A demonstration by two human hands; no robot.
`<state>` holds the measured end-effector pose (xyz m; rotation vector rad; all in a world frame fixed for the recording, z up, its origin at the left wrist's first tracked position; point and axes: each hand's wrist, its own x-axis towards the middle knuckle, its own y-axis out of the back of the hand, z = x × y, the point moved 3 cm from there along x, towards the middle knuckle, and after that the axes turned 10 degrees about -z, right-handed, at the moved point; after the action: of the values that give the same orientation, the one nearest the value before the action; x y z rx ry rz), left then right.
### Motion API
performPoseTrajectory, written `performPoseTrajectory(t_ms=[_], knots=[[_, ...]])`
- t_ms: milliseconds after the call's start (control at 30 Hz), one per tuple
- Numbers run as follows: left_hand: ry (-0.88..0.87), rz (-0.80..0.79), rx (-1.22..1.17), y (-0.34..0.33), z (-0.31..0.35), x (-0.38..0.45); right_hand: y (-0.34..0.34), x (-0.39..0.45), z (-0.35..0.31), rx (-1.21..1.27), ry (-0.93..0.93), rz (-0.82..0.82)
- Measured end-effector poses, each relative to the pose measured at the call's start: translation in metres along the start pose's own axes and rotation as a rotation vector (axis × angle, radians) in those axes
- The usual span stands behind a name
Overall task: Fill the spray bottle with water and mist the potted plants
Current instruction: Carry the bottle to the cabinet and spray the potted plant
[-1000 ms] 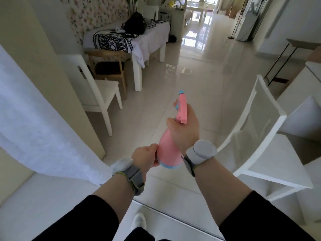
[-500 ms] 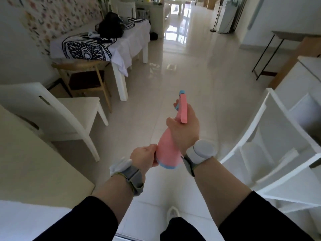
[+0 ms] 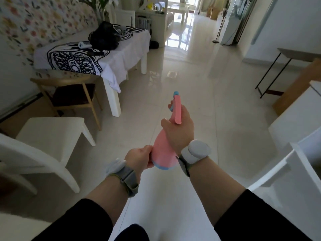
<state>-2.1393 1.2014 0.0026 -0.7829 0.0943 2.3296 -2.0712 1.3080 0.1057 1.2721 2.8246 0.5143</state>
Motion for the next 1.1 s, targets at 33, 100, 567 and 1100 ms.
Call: performPoseTrajectory(t_ms=[33, 100, 567, 1100], knots=[[0.001, 0.003, 0.003, -0.001, 0.009, 0.014, -0.002, 0.017, 0.002, 0.001, -0.001, -0.004], [-0.004, 0.006, 0.007, -0.002, 0.03, 0.047, -0.008, 0.055, 0.007, -0.005, -0.008, -0.003], [-0.027, -0.066, 0.099, 0.011, 0.204, 0.265, -0.069, 0.316, 0.02, -0.008, 0.003, 0.108], [-0.007, -0.05, 0.096, -0.061, 0.364, 0.52, -0.058, 0.627, 0.07, -0.066, 0.047, 0.061]])
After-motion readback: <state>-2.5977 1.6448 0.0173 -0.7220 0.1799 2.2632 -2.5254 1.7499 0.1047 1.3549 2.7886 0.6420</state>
